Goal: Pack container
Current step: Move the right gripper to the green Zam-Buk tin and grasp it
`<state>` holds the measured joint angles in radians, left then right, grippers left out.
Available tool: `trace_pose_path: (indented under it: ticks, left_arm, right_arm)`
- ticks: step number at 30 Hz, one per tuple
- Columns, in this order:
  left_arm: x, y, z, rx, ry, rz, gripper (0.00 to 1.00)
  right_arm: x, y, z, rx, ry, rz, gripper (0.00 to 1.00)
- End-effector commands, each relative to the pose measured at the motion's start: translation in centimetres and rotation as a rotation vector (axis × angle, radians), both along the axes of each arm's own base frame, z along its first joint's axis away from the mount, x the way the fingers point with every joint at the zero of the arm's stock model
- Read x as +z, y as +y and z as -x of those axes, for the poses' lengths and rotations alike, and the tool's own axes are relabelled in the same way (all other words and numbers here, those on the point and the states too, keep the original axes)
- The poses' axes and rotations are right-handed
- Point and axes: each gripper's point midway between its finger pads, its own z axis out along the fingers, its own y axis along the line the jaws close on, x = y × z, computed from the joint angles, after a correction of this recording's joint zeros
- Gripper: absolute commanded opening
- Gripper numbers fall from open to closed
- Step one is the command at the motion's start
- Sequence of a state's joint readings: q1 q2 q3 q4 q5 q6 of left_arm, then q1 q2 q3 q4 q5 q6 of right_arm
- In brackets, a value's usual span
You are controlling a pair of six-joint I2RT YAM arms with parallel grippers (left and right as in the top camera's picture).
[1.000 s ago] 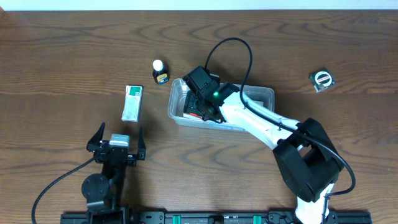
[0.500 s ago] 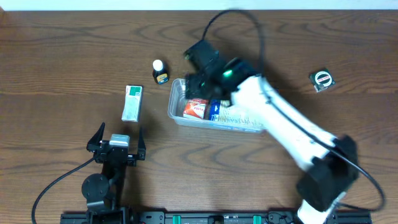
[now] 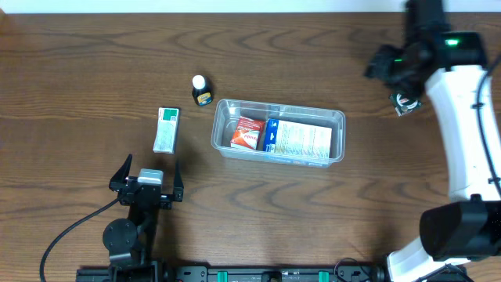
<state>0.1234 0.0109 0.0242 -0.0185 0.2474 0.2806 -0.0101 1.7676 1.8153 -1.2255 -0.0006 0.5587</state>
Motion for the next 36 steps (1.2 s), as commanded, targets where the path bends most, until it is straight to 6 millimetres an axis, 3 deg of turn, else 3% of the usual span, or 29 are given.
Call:
trace_pose_path:
  ticks: [1, 6, 10, 17, 21, 30, 36]
  left_arm:
    - [-1.6, 0.0, 0.0, 0.000, 0.046, 0.019, 0.98]
    - [-1.6, 0.0, 0.0, 0.000, 0.046, 0.019, 0.98]
    - [-1.6, 0.0, 0.0, 0.000, 0.046, 0.019, 0.98]
    - [-1.6, 0.0, 0.0, 0.000, 0.046, 0.019, 0.98]
    - [-1.6, 0.0, 0.0, 0.000, 0.046, 0.019, 0.98]
    - [-1.6, 0.0, 0.0, 0.000, 0.046, 0.019, 0.98]
    - [-1.6, 0.0, 0.0, 0.000, 0.046, 0.019, 0.98]
  right_arm:
    - [-1.4, -3.5, 0.1, -0.039, 0.041, 0.019, 0.71]
    - [-4.7, -6.9, 0.0, -0.186, 0.115, -0.013, 0.72]
    - [-8.6, -9.2, -0.3, -0.249, 0.195, -0.036, 0.72]
    - [-14.7, -11.5, -0.3, -0.325, 0.312, -0.067, 0.72]
    - [-16.1, -12.1, -0.9, -0.342, 0.311, -0.068, 0.72]
    - [-17.0, -12.7, -3.9, -0.377, 0.211, -0.054, 0.72]
    - [-19.3, -12.1, -3.9, -0.421, 0.248, -0.061, 0.74]
